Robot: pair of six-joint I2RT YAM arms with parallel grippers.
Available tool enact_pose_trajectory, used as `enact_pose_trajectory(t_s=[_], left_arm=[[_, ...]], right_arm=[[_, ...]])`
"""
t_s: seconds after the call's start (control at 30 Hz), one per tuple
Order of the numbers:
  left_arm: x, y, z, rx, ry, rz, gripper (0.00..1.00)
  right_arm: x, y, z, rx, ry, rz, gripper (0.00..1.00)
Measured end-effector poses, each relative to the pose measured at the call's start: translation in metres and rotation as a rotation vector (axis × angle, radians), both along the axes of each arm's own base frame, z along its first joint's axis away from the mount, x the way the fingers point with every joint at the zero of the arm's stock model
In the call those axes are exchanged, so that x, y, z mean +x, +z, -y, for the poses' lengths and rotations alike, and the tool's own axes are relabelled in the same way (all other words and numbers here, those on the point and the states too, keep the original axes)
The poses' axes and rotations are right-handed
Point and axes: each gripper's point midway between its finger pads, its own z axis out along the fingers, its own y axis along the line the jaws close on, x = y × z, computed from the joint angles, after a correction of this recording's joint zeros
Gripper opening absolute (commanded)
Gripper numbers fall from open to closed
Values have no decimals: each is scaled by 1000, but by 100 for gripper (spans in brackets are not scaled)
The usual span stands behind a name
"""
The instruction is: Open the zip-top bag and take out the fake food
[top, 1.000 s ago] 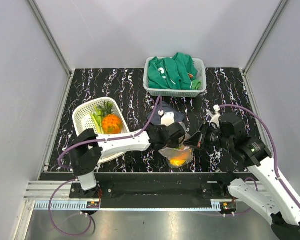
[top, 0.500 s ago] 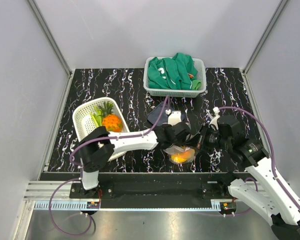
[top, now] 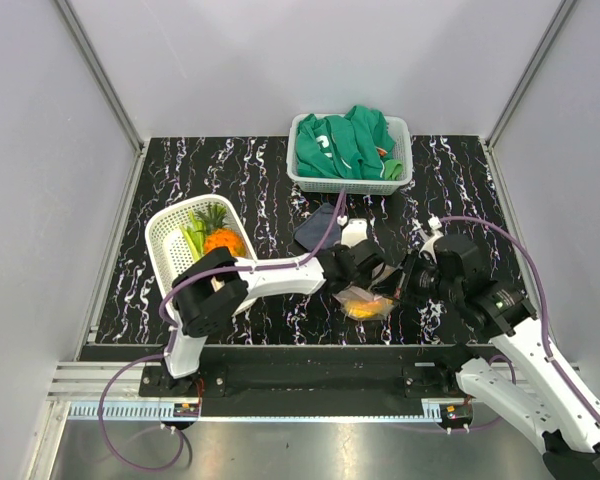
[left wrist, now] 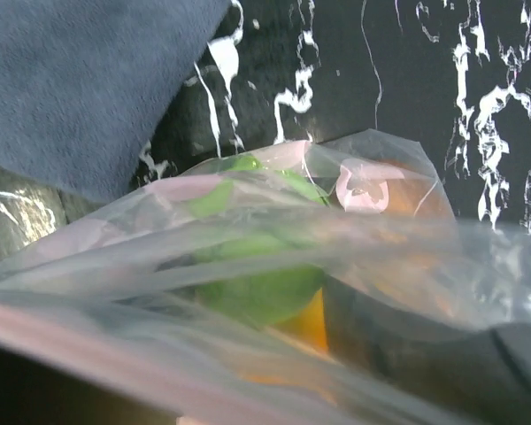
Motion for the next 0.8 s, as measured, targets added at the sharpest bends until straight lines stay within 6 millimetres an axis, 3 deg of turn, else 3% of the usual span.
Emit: enact_pose_trajectory(t_s=[0.13,0.17,0.23,0.5,0.63,0.8], left_arm=[[9,1,-3,23,-7,43,16],[10,0,-4,30,-9,51,7],[12,0,-6,46,-17,68,1],[-3,13,-19,99,-111,58,0],[-23,44,-25,73,-166,39,0],[-60,93,-31,-16,-274,48,0]], right_arm=[[-1,2,1,5,0,10,0],[-1,2,1,5,0,10,0],[-1,2,1,4,1,11,0],[2,-6,7,-60,14,42,0],[1,-10,20,-142,13,70,0],[0,3,34,-197,2,145,0]])
